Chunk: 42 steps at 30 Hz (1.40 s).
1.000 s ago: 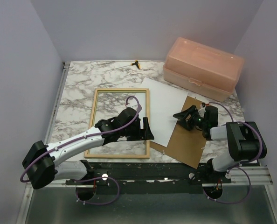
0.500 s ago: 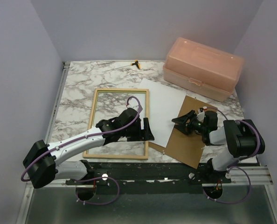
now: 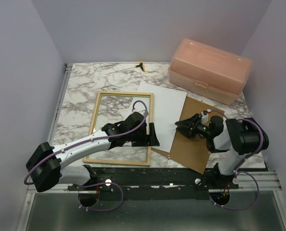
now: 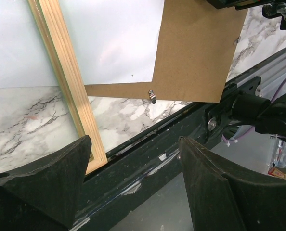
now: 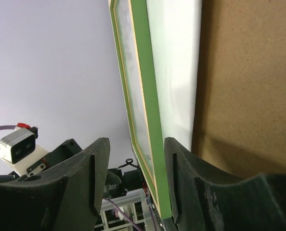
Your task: Put the photo into the frame
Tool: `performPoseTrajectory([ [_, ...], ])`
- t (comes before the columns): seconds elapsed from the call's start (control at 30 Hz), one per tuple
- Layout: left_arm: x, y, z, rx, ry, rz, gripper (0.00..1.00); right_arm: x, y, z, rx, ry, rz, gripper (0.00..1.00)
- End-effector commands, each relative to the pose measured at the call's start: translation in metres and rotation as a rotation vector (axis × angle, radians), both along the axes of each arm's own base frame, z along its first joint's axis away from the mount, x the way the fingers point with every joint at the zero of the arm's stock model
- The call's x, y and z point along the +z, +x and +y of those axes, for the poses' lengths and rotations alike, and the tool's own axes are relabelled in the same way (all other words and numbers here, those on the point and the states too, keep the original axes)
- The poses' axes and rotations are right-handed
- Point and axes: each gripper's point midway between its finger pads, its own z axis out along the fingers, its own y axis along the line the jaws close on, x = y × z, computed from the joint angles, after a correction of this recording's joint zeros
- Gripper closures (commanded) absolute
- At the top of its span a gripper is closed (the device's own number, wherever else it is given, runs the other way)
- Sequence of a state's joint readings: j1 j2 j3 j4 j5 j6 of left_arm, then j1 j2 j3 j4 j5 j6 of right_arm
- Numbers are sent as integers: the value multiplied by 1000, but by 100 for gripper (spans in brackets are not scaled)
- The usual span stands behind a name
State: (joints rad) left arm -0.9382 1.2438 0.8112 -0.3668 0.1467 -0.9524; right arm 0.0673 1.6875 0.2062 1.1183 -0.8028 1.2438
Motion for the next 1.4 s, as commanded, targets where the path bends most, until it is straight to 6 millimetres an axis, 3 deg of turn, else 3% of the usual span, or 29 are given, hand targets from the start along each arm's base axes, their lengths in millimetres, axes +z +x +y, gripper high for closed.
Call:
performPoseTrajectory([
  [0.0, 9, 2, -10, -23, -20, -21, 25, 9, -7, 9, 39, 55, -40, 45],
  [0.17, 9, 1, -11, -31, -16, -20, 25, -19, -9, 6, 19, -47, 13, 46],
  [0.33, 9, 1, -10, -29, -12, -22, 25, -40, -4, -12, -40, -253, 67, 44],
  [0.53, 7, 1, -18, -46, 6, -20, 27, -37, -2, -30, -61, -413, 123, 40],
  [0.73, 8, 1, -21, -35, 19, -37, 28, -37, -35, -20, 4, -401, 202, 36],
  [1.03, 23, 5, -6, 28, -45, -124, 28, -30, -83, 10, 76, -344, 272, 30],
  [1.37, 33, 4, 2, 54, -119, -183, 27, -36, -112, 29, 128, -297, 339, 30],
])
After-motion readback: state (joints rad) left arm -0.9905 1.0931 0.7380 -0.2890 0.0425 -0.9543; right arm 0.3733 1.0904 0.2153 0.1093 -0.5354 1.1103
